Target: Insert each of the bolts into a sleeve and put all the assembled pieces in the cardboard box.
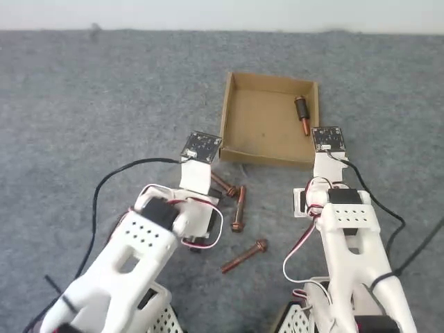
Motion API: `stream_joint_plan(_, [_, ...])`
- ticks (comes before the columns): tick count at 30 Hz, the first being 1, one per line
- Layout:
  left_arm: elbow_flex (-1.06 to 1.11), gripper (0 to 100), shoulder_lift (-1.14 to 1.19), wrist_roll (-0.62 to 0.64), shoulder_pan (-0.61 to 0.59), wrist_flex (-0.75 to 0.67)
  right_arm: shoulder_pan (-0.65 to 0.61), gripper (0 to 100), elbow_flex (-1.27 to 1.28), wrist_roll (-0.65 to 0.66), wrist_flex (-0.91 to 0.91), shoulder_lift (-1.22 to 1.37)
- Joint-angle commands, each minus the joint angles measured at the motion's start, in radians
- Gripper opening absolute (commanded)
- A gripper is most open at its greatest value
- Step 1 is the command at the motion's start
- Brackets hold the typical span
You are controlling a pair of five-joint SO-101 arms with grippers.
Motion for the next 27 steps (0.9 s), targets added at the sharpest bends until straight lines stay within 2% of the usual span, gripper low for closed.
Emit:
stream_joint_plan(1, [-0.056, 1, 0.078, 0.018, 0.006, -0.06, 0.007, 0.6, -0.008, 0.023, -0.021, -0.051])
stream_joint_plan(15, [-0.059, 1, 0.322, 0.014, 0.006, -0.258, -0.008, 0.6, -0.008, 0.02, -0.022, -0.051])
stream_joint_plan(27, [-0.196, 1, 0.431, 0.012, 0.006, -0.144, -0.025, 0.6, 0.008, 0.025, -0.048, -0.051])
